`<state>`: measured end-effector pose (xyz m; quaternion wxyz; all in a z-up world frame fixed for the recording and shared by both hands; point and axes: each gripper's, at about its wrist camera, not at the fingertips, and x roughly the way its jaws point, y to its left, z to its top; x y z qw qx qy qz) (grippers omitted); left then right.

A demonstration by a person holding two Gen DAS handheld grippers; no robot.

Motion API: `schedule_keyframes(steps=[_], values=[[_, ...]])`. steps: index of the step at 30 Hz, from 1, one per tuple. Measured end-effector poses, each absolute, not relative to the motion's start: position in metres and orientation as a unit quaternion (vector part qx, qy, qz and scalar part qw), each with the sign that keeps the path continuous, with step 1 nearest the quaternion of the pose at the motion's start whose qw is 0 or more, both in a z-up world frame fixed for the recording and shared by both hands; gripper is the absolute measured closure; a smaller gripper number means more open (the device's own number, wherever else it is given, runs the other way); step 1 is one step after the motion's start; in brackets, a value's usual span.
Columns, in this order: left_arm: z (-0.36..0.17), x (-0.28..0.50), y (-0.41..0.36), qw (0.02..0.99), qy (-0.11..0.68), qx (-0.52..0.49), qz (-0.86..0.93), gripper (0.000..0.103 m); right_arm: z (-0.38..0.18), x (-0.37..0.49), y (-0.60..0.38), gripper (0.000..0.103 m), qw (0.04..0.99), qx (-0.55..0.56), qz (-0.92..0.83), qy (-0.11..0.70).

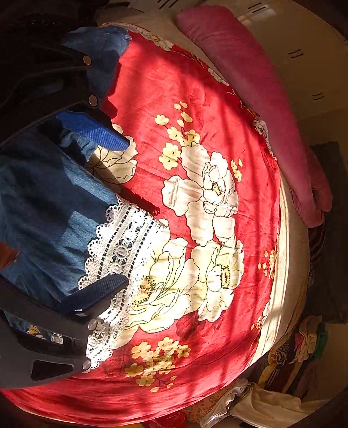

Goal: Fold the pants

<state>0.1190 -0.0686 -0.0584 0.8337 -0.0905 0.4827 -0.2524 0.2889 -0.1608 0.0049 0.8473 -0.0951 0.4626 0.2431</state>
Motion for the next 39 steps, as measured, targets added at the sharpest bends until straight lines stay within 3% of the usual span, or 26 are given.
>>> schedule_keyframes(steps=[8,10,12,16,30,39], values=[[-0.059,0.120,-0.067,0.831,0.483,-0.094,-0.261,0.097,-0.032,0.338,-0.137,0.012,0.811,-0.101,0.237,0.525],[-0.059,0.120,-0.066,0.830,0.483,-0.098,-0.262,0.097,-0.039,0.343,-0.136,0.027,0.805,-0.104,0.228,0.537],[-0.060,0.121,-0.065,0.829,0.483,-0.099,-0.263,0.097,-0.042,0.344,-0.140,0.057,0.808,-0.109,0.217,0.537],[-0.059,0.122,-0.063,0.830,0.483,-0.101,-0.260,0.099,-0.026,0.340,-0.172,0.089,0.818,-0.037,0.228,0.528],[-0.033,0.100,-0.049,0.847,0.457,-0.096,-0.255,0.101,0.071,0.221,-0.320,0.094,0.874,0.113,0.221,0.417],[-0.034,0.089,-0.068,0.848,0.456,-0.050,-0.265,0.101,0.027,0.141,-0.383,0.093,0.866,0.129,0.183,0.447]])
